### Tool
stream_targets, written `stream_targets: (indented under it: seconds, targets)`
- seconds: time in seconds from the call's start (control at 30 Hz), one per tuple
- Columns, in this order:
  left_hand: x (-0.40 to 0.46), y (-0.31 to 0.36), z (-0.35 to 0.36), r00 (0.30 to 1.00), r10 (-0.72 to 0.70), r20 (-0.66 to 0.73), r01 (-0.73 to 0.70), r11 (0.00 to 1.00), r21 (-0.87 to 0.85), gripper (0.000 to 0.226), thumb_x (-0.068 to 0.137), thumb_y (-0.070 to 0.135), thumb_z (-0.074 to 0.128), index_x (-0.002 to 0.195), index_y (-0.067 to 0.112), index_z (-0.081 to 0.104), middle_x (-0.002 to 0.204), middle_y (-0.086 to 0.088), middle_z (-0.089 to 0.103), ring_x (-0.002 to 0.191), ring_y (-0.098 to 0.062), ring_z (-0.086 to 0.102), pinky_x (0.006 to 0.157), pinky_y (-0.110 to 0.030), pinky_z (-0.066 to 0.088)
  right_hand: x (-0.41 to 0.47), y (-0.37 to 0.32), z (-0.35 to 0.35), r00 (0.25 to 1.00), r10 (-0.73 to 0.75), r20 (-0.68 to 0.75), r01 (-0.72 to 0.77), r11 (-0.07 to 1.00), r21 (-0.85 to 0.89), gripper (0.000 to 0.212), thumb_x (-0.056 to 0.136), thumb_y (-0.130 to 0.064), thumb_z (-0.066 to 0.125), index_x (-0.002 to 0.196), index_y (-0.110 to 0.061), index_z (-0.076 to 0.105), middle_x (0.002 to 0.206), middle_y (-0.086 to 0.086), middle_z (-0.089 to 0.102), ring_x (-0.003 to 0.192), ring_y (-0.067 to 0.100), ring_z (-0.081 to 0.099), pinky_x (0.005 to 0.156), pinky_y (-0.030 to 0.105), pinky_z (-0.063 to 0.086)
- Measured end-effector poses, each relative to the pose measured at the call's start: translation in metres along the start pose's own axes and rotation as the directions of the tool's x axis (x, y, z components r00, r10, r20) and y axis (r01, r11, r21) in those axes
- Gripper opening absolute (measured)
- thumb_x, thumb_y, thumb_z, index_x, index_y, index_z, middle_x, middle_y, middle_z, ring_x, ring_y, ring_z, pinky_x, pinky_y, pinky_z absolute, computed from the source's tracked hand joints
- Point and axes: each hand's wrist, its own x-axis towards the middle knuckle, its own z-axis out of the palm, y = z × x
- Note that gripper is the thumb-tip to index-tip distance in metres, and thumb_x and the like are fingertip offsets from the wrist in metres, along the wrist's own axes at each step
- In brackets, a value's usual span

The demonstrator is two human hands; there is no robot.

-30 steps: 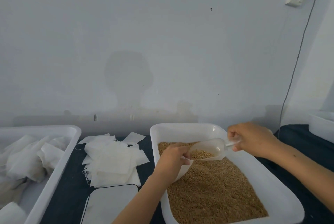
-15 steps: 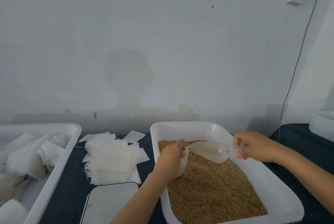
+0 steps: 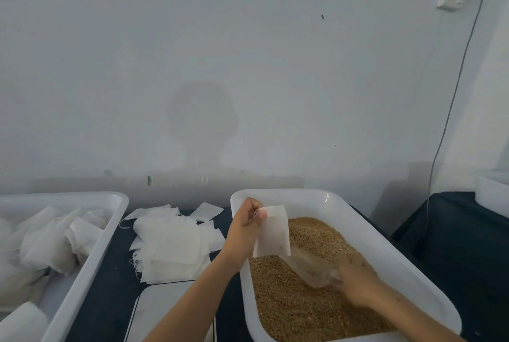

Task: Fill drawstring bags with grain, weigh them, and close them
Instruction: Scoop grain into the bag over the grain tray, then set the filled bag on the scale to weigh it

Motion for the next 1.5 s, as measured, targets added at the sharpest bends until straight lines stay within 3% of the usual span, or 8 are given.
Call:
stream_targets:
  seconds: [0.13,0.2,0.3,0.4,0.67,0.97,1.17,1.5]
  targets:
    - [-0.006,0.014,-0.003,0.997,0.076,-0.034,-0.077,0.996,-0.039,0.02,0.099,0.015,0.045,0.079,0.018,0.047,0.071,0.014,0.048,0.061,-0.004,0.04,0.053,-0.01,0.035,-0.005,-0.01,-0.012,0.998,-0.059,-0.014,0.058,0.997,-0.047,0.054,0.098,-0.029,0.044,0.145,-0.011,0.023,0.151,0.01,0.024,0.139,0.029,0.024,0.112,0.041,0.026]
    - [-0.009,0.025,-0.005,0.993,0.113,-0.04,-0.117,0.987,-0.108,0.019,0.098,0.019,0.047,0.079,0.018,0.047,0.067,0.014,0.048,0.061,-0.004,0.04,0.055,-0.014,0.035,-0.012,-0.021,-0.024,0.971,-0.203,-0.127,0.231,0.934,0.272,0.047,0.097,-0.042,0.042,0.138,-0.02,0.035,0.14,-0.005,0.039,0.13,0.016,0.039,0.1,0.027,0.039]
    - [-0.014,0.041,-0.008,0.989,0.145,-0.039,-0.15,0.967,-0.206,0.016,0.095,0.022,0.049,0.082,0.014,0.047,0.072,0.001,0.048,0.069,-0.014,0.04,0.063,-0.028,0.033,-0.028,-0.05,-0.041,0.915,-0.33,-0.233,0.365,0.429,0.826,0.044,0.082,-0.05,0.05,0.118,-0.027,0.058,0.115,-0.014,0.064,0.105,0.003,0.061,0.081,0.018,0.05]
    - [-0.021,0.054,-0.012,0.984,0.177,-0.013,-0.175,0.958,-0.228,0.013,0.096,0.016,0.049,0.084,0.011,0.048,0.071,0.003,0.053,0.068,-0.012,0.046,0.062,-0.028,0.037,-0.034,-0.073,-0.047,0.853,-0.311,-0.418,0.499,0.259,0.827,0.028,0.08,-0.039,0.06,0.097,-0.019,0.069,0.086,-0.005,0.073,0.079,0.008,0.069,0.062,0.016,0.052]
    - [-0.045,0.051,-0.051,0.95,0.266,-0.164,-0.271,0.962,-0.008,0.007,0.095,0.013,0.052,0.09,0.014,0.056,0.073,0.004,0.057,0.065,-0.007,0.049,0.061,-0.023,0.041,-0.045,-0.115,-0.046,0.67,-0.293,-0.683,0.71,0.521,0.473,0.021,0.088,-0.018,0.063,0.068,-0.013,0.064,0.067,-0.007,0.062,0.065,0.005,0.057,0.056,0.02,0.041]
    - [-0.086,0.02,-0.103,0.934,0.015,-0.357,-0.04,0.997,-0.062,0.028,0.087,0.024,0.064,0.107,0.028,0.046,0.099,0.0,0.062,0.078,-0.005,0.063,0.061,-0.014,0.048,-0.047,-0.19,-0.009,0.817,-0.221,-0.532,0.573,0.412,0.709,0.018,0.09,-0.014,0.061,0.082,0.0,0.069,0.08,0.016,0.069,0.077,0.03,0.065,0.065,0.037,0.048]
    - [-0.107,-0.019,-0.13,0.893,0.059,-0.447,0.125,0.921,0.37,0.039,0.082,0.021,0.07,0.062,0.017,0.038,0.055,0.006,0.038,0.052,-0.007,0.033,0.05,-0.014,0.033,-0.044,-0.225,0.038,0.848,-0.226,-0.48,0.523,0.511,0.683,0.035,0.089,-0.014,0.061,0.057,-0.008,0.048,0.057,0.007,0.049,0.056,0.019,0.047,0.059,0.031,0.037]
    - [-0.104,-0.041,-0.138,0.963,-0.004,-0.271,0.162,0.81,0.564,0.027,0.084,0.025,0.068,0.07,0.021,0.045,0.059,0.009,0.041,0.055,-0.004,0.035,0.05,-0.018,0.029,-0.037,-0.217,0.072,0.821,-0.262,-0.507,0.553,0.583,0.595,0.022,0.09,-0.017,0.062,0.078,0.001,0.06,0.073,0.009,0.063,0.071,0.024,0.059,0.067,0.038,0.044]
